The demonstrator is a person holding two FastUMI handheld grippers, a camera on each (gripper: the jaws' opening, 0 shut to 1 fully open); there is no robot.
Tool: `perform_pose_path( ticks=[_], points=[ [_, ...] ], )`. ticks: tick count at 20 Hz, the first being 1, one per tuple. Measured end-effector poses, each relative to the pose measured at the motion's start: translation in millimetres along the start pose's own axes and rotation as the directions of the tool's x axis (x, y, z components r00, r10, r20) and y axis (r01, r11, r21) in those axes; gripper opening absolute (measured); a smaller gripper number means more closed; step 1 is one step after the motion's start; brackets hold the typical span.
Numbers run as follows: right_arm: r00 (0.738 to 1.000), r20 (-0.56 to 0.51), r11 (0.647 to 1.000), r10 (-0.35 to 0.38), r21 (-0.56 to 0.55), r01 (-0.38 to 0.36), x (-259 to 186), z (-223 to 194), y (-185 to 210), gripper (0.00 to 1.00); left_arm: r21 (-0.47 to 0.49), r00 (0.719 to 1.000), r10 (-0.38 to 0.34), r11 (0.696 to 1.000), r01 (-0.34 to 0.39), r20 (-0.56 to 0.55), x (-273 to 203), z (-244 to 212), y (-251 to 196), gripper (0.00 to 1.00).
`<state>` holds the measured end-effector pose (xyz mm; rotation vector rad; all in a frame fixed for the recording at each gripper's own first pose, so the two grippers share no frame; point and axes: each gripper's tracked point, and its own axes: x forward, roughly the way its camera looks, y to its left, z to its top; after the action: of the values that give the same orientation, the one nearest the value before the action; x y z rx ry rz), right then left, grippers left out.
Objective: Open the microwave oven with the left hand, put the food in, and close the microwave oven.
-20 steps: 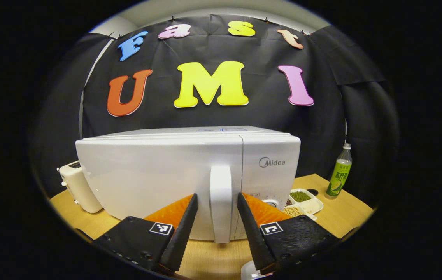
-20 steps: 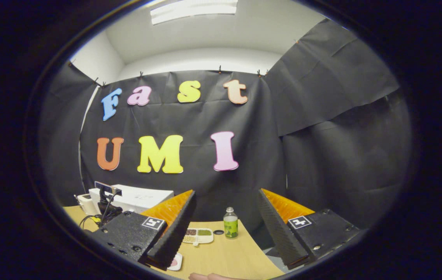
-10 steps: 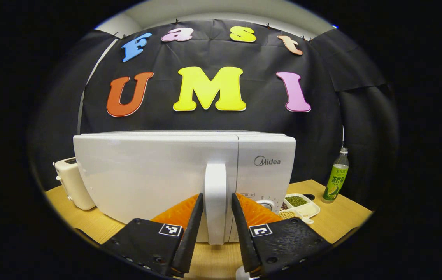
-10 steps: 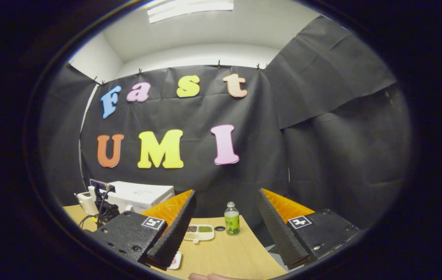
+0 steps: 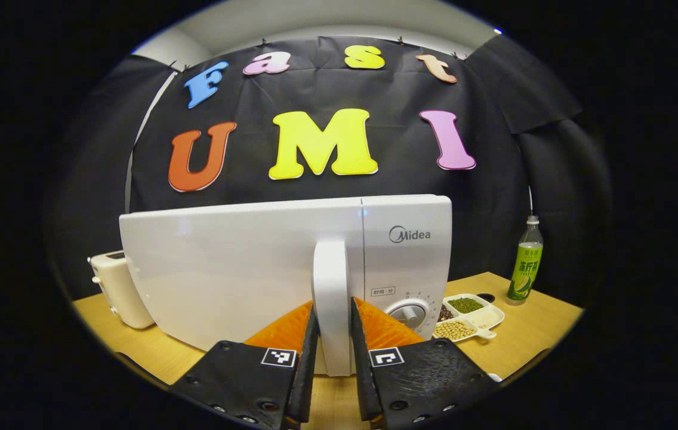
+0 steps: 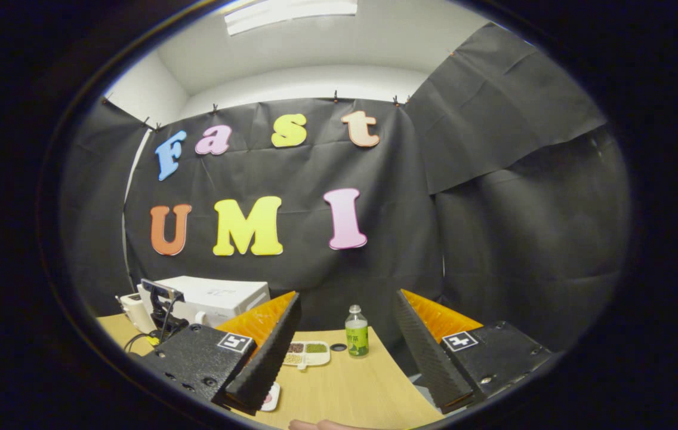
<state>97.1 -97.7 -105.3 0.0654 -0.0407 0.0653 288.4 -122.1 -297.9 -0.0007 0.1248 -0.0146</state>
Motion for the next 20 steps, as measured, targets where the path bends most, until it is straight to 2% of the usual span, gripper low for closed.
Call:
perform_pose_path(
  ticks=[1, 2, 3, 4, 6, 7, 8, 12, 13, 15, 16, 17, 20],
  points=[
    [1.000, 0.000, 1.000, -0.005, -0.005, 0.005, -1, 0, -2, 0.91, -0.016, 1.000, -0.007, 1.000, 0.007, -0.012, -1, 1, -1, 0.23],
    [1.000, 0.001, 1.000, -0.007, -0.010, 0.007, -1, 0, -4, 0.91, -0.012, 1.000, -0.002, 1.000, 0.002, -0.026, -6, 2, -2, 0.22],
    [1.000, 0.003, 1.000, -0.007, -0.009, 0.007, -3, 0, -5, 0.91, 0.024, 1.000, 0.005, 1.000, -0.005, -0.024, -2, 2, -1, 0.08],
    [1.000, 0.005, 1.000, -0.010, -0.007, 0.010, -4, 0, -6, 0.91, 0.040, 1.000, 0.004, 0.999, -0.003, -0.024, -3, 0, 1, 0.08],
    [1.000, 0.011, 1.000, -0.015, -0.003, 0.015, -5, 0, -9, 0.91, -0.002, 0.999, -0.023, 1.000, 0.023, -0.033, -4, -1, -1, 0.08],
    [1.000, 0.011, 1.000, -0.014, 0.000, 0.014, -5, -1, -9, 1.00, -0.023, 0.998, -0.035, 0.999, 0.034, -0.050, -6, -3, -2, 0.08],
    [1.000, 0.006, 1.000, -0.014, 0.006, 0.014, -5, -3, -10, 0.91, -0.037, 0.998, -0.040, 0.999, 0.038, -0.048, -9, -3, -3, 0.08],
    [1.000, -0.014, 1.000, -0.009, 0.022, 0.009, -4, -13, -13, 0.91, -0.037, 0.999, -0.025, 0.999, 0.025, -0.023, -35, -4, 5, 0.08],
    [1.000, -0.015, 1.000, -0.008, 0.021, 0.008, -3, -15, -13, 0.91, -0.007, 0.999, -0.040, 0.999, 0.040, 0.004, -45, 2, 3, 0.08],
    [1.000, -0.014, 1.000, -0.002, 0.010, 0.002, -3, -18, -12, 0.91, -0.006, 0.997, -0.079, 0.997, 0.079, -0.011, -66, -4, 10, 0.08],
    [1.000, -0.015, 1.000, -0.004, -0.001, 0.004, -3, -20, -11, 1.00, -0.019, 0.995, -0.103, 0.994, 0.103, -0.014, -77, -6, 14, 0.08],
    [1.000, -0.018, 1.000, -0.005, -0.007, 0.005, -3, -21, -11, 0.91, -0.020, 0.992, -0.128, 0.992, 0.128, -0.016, -86, -6, 16, 0.08],
    [0.999, -0.043, 1.000, 0.005, 0.011, -0.004, -7, -27, -2, 0.91, -0.017, 0.984, -0.174, 0.985, 0.174, -0.029, -113, -9, 31, 0.07]
  ],
)
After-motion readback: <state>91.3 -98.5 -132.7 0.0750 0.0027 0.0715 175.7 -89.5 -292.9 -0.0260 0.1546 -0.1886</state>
